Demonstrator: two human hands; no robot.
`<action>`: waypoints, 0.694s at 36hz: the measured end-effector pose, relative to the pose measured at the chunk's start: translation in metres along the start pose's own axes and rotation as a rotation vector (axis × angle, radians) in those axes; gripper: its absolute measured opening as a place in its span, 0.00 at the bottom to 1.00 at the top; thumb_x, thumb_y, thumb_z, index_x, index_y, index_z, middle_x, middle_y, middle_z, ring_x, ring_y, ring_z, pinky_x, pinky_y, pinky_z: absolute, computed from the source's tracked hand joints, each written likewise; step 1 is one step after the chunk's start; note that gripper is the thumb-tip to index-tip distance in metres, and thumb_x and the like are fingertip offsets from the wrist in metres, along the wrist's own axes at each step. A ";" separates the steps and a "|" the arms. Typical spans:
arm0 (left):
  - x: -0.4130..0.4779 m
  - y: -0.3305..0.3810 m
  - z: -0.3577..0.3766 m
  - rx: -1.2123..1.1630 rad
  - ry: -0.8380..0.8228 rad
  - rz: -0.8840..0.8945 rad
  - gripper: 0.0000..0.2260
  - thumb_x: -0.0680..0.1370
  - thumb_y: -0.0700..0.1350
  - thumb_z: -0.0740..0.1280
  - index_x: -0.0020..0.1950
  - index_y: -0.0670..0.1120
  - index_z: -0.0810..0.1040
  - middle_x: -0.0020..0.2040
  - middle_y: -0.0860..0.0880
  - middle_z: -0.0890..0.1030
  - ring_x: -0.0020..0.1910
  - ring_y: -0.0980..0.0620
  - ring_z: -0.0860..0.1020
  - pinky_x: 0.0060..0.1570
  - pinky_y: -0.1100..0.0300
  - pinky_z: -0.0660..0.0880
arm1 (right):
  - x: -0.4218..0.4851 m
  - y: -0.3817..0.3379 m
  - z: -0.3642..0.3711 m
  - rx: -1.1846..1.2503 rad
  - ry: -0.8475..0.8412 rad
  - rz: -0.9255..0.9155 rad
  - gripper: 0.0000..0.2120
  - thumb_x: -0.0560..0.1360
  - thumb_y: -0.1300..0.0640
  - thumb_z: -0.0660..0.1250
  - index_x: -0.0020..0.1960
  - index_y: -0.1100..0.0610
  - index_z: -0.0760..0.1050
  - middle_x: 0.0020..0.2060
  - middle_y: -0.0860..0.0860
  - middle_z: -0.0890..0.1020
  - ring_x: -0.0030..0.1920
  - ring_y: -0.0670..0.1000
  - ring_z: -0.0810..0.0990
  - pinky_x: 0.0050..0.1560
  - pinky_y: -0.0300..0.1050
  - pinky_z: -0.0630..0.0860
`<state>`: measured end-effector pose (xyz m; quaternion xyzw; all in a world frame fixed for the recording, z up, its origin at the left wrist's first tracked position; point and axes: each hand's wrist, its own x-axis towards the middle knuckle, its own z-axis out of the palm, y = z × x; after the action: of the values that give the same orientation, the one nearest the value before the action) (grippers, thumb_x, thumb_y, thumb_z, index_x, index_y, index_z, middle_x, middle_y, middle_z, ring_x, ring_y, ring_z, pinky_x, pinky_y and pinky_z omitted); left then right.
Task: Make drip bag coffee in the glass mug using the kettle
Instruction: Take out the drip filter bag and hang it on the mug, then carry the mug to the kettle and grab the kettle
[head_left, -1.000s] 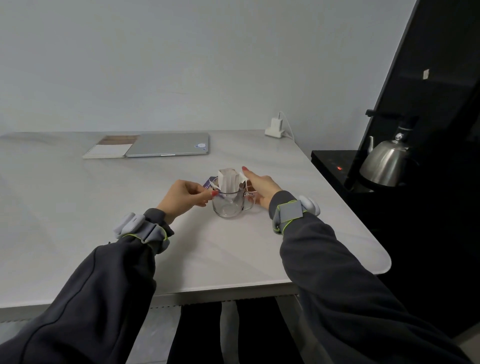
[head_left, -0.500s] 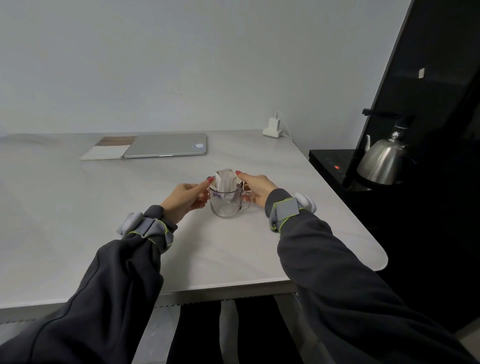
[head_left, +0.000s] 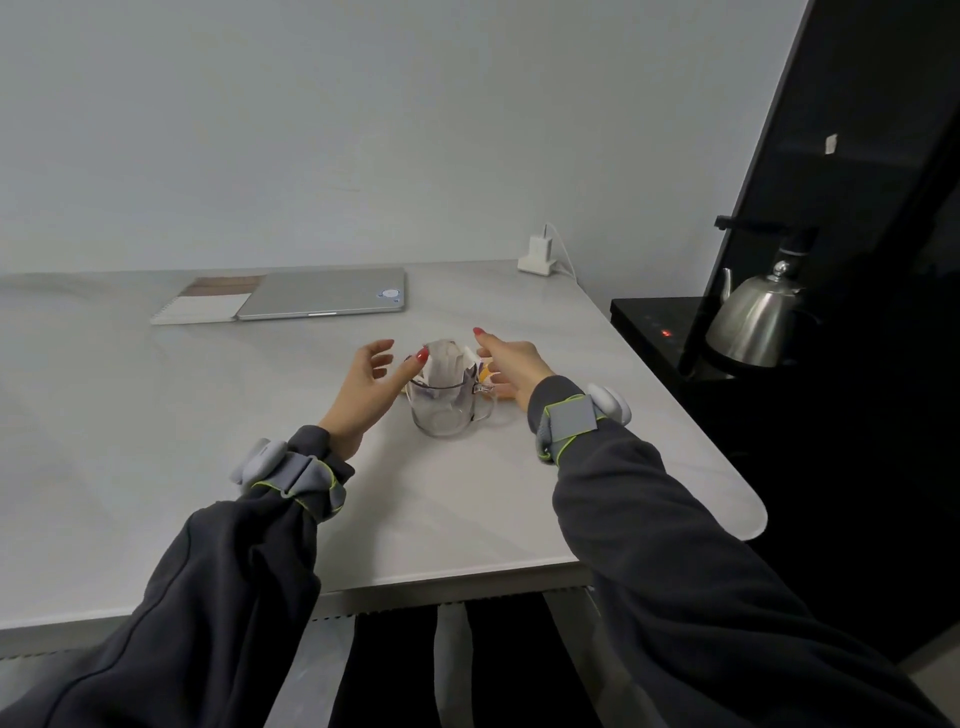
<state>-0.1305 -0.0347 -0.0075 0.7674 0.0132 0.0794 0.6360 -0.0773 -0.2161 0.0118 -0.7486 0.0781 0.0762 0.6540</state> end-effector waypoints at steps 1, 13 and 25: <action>-0.001 0.000 0.001 0.001 0.021 0.032 0.33 0.70 0.59 0.72 0.70 0.50 0.64 0.65 0.49 0.70 0.65 0.51 0.70 0.58 0.59 0.68 | -0.001 0.000 -0.002 -0.020 0.032 -0.026 0.19 0.77 0.48 0.62 0.55 0.63 0.77 0.32 0.51 0.73 0.44 0.53 0.72 0.59 0.50 0.73; 0.006 -0.020 0.014 -0.038 -0.245 -0.013 0.63 0.51 0.51 0.81 0.77 0.50 0.47 0.69 0.49 0.71 0.67 0.52 0.71 0.64 0.58 0.67 | -0.010 -0.001 -0.010 -0.030 0.037 -0.104 0.03 0.75 0.59 0.64 0.46 0.56 0.77 0.34 0.49 0.75 0.37 0.50 0.73 0.36 0.40 0.71; 0.017 -0.010 0.035 -0.039 -0.294 0.141 0.33 0.57 0.42 0.81 0.61 0.42 0.75 0.55 0.45 0.82 0.55 0.47 0.80 0.52 0.61 0.77 | -0.005 -0.007 -0.033 0.051 0.028 -0.110 0.12 0.76 0.60 0.63 0.57 0.63 0.77 0.36 0.50 0.76 0.33 0.48 0.73 0.35 0.37 0.71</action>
<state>-0.1076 -0.0653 -0.0216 0.7572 -0.1355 0.0112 0.6389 -0.0800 -0.2474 0.0239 -0.7359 0.0478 0.0274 0.6749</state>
